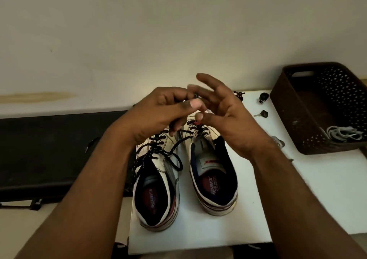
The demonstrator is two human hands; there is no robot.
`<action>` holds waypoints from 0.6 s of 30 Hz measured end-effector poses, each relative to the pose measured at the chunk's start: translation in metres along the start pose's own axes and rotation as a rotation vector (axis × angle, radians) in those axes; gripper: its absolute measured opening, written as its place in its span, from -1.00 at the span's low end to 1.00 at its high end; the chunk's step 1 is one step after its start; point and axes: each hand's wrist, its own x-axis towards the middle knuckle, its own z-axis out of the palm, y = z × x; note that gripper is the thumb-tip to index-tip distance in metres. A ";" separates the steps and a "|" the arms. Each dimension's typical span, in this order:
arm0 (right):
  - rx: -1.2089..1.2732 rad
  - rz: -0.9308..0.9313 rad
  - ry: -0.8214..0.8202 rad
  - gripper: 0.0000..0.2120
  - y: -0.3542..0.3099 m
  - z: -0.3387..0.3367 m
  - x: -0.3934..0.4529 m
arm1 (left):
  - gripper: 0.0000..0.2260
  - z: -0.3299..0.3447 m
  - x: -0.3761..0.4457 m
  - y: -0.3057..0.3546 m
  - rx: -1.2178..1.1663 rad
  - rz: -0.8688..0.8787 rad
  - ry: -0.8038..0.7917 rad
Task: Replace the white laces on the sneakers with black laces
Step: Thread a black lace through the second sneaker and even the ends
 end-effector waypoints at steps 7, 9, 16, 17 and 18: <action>-0.111 -0.031 0.259 -0.90 -0.011 -0.013 -0.002 | -0.78 -0.011 0.005 -0.015 0.136 0.007 0.478; -0.149 -0.032 0.324 -0.91 -0.018 -0.026 -0.007 | -0.80 -0.020 0.008 -0.030 0.067 -0.074 0.719; -0.275 -0.018 0.285 -0.88 -0.023 -0.025 -0.007 | -0.48 0.000 -0.003 -0.016 -0.106 -0.098 0.328; -0.300 -0.008 0.254 -0.89 -0.020 -0.019 -0.004 | -0.49 0.013 -0.002 -0.010 -0.165 -0.076 0.206; -0.313 0.000 0.236 -0.91 -0.019 -0.015 -0.002 | -0.55 0.024 -0.001 -0.007 -0.182 -0.064 0.141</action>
